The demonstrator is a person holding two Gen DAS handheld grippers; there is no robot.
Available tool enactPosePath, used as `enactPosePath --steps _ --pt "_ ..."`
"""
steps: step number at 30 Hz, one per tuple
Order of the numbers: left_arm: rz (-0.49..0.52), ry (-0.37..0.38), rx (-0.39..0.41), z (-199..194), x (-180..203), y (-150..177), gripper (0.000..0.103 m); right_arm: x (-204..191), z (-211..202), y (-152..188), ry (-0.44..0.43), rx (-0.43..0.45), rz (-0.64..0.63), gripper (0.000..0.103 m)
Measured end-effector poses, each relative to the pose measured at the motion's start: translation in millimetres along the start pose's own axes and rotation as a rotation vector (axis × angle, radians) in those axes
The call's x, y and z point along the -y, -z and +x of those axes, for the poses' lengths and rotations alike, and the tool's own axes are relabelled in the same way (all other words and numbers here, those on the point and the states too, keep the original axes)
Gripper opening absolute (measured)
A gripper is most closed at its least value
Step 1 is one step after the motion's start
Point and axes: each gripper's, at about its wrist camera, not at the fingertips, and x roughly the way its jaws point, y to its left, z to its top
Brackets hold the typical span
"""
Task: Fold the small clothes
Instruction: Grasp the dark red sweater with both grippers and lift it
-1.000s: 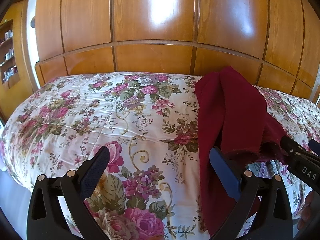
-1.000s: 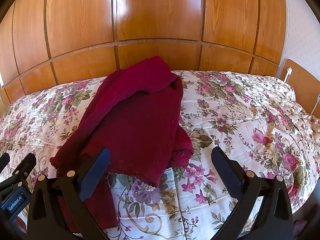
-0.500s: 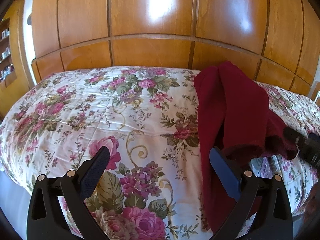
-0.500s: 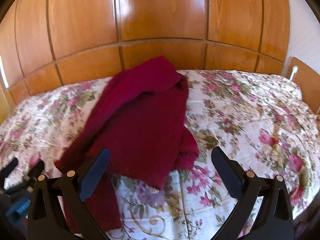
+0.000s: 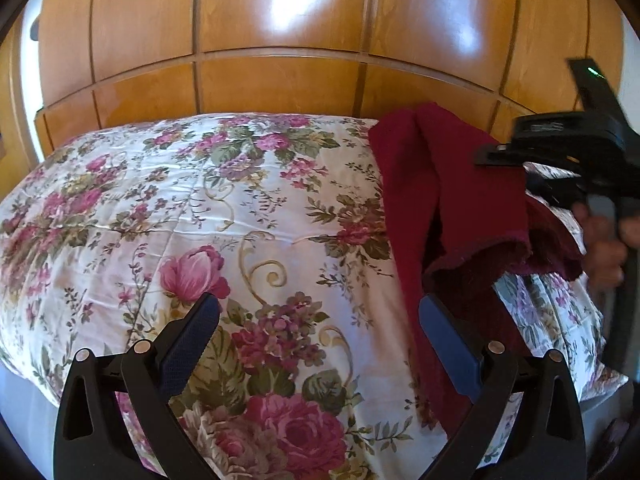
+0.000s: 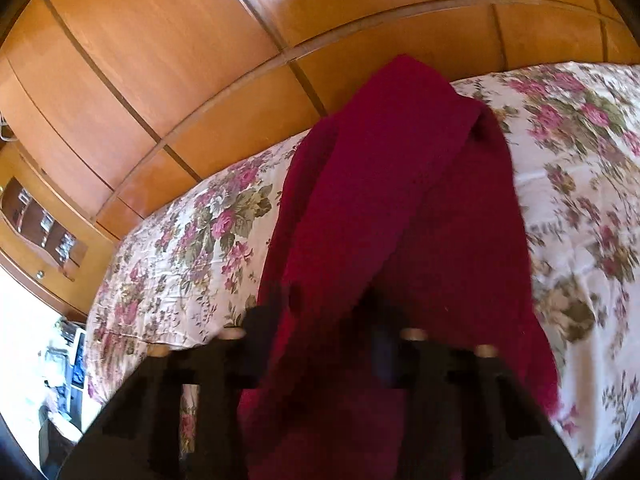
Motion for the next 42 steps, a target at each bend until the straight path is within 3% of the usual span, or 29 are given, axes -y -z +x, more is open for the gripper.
enactPosePath --steps 6,10,17,19,22,24,25,26,27,29,33,38,42 --pt "0.048 0.051 -0.025 5.4 12.6 0.4 0.099 16.9 -39.4 -22.9 0.074 0.134 -0.061 0.006" --pt "0.081 0.086 -0.051 14.5 24.5 1.2 0.094 60.1 -80.0 -46.7 0.244 0.239 -0.07 0.007" --pt "0.156 0.098 -0.119 34.2 40.0 5.6 0.07 171.0 -117.8 -92.2 0.688 0.319 -0.027 0.006" --pt "0.157 0.108 -0.142 40.1 41.1 6.7 0.063 203.5 -117.5 -101.4 0.776 0.295 -0.003 0.007" --pt "0.146 0.13 -0.165 48.5 43.1 6.8 0.042 246.9 -100.0 -110.2 0.876 0.224 0.022 0.007" --pt "0.157 0.149 -0.17 51.0 46.7 2.8 0.013 261.7 -87.5 -111.9 0.887 0.176 0.031 0.009" --pt "0.161 0.154 -0.166 50.8 47.7 -0.4 0.006 263.8 -82.5 -110.2 0.89 0.162 0.032 0.012" --pt "0.158 0.168 -0.165 50.4 45.9 -7.4 0.005 270.3 -79.6 -108.8 0.891 0.151 0.033 0.027" --pt "0.156 0.173 -0.157 49.4 44.1 -12.2 0.004 272.3 -77.7 -106.3 0.883 0.148 0.033 0.055" --pt "0.159 0.148 -0.122 44.9 35.6 -25.3 0.004 274.0 -80.5 -101.2 0.861 0.17 0.042 0.074" --pt "0.063 0.073 -0.066 43.2 -15.1 -67.4 0.004 259.7 -87.8 -87.0 0.859 0.184 -0.009 0.082" --pt "-0.009 -0.121 -0.01 55.2 -83.3 -124.9 0.004 235.1 -110.1 -61.4 0.837 0.219 -0.074 0.086" --pt "-0.103 -0.254 -0.009 79.7 -135.4 -171.9 0.004 209.4 -123.6 -41.4 0.8 0.238 -0.115 0.088"
